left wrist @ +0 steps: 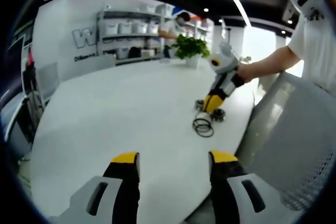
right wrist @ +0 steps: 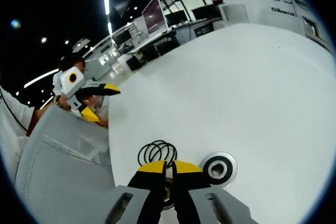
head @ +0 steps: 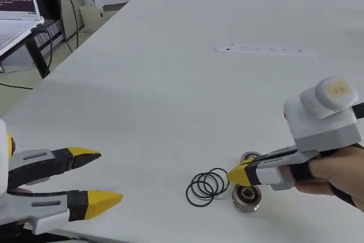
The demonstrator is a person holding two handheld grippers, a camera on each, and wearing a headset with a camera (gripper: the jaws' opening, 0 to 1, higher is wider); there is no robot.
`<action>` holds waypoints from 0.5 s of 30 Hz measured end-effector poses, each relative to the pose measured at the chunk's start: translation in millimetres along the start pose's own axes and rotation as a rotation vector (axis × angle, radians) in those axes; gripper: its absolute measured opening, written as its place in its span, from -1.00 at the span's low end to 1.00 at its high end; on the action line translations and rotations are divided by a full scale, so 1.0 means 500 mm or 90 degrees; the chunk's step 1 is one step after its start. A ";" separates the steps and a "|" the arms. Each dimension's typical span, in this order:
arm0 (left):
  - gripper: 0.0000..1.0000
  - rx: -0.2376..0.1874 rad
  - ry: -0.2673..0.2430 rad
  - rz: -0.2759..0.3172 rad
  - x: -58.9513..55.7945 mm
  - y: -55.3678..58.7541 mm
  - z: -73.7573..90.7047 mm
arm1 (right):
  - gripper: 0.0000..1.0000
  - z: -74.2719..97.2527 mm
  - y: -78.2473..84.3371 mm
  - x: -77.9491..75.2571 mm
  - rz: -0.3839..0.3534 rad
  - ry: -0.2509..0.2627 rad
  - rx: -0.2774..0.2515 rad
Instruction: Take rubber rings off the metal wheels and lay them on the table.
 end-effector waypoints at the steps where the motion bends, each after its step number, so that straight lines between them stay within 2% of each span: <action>1: 0.08 0.000 -0.001 0.001 0.000 0.001 0.001 | -0.93 0.000 0.000 0.000 0.001 0.001 0.000; 15: 0.10 0.001 -0.002 0.002 0.002 0.003 0.005 | -0.91 0.024 -0.013 -0.002 0.011 0.018 -0.018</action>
Point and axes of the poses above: the centre of the closed fingertips' face, and the gripper's own axes: z roughly backward along the fingers, x roughly to its left, y roughly out of its underside, the point moved 6 cm from there along z, roughly backward along the fingers, and after that the axes turned 12 degrees about -y, right-handed, at the moved point
